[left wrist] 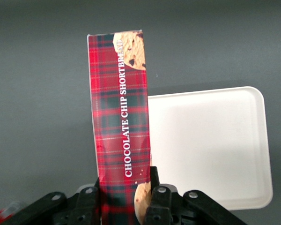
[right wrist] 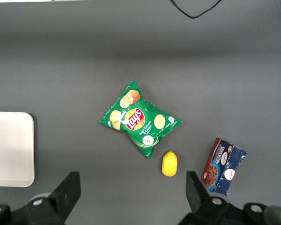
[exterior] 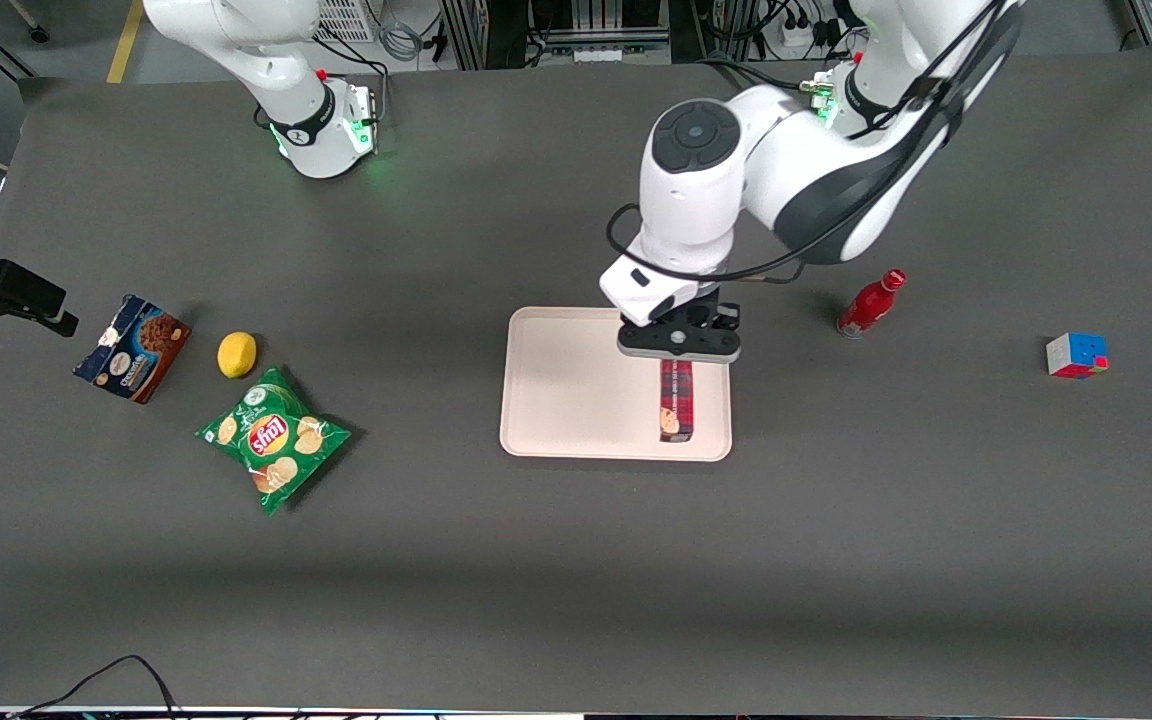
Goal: Place red cookie box on tray
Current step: 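Lower the box onto the tray beside its rim with the left gripper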
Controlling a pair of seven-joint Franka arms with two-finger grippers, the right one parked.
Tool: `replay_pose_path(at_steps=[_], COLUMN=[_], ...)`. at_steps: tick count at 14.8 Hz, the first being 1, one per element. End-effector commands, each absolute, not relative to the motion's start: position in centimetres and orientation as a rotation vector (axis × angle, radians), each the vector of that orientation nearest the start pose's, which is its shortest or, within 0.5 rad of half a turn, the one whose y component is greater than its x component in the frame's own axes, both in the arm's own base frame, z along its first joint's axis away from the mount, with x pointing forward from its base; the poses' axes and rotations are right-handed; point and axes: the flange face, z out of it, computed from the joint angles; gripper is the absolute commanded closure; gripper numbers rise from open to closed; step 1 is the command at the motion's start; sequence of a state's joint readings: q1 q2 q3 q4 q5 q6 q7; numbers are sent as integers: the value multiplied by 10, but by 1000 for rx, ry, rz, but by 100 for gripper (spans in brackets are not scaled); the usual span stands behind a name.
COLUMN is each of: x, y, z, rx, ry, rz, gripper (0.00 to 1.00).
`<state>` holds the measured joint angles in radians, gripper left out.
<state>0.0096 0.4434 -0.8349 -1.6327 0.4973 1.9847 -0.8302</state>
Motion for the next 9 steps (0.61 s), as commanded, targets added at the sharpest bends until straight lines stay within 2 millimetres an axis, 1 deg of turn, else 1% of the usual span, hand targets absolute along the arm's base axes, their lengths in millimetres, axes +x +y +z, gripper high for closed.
replay_pose_path(at_steps=[1,2,6,7,9], x=[486,483,473,474,471], y=[-410,-405,-380,-371,-362], z=[392,378,332,322,308], rx=[-3074,-3076,-3093,-3099,-3103], ry=[180,191,202,191,195], rz=[-349,-360,-351,-352,-346], gripper=[100,100,100,100,100])
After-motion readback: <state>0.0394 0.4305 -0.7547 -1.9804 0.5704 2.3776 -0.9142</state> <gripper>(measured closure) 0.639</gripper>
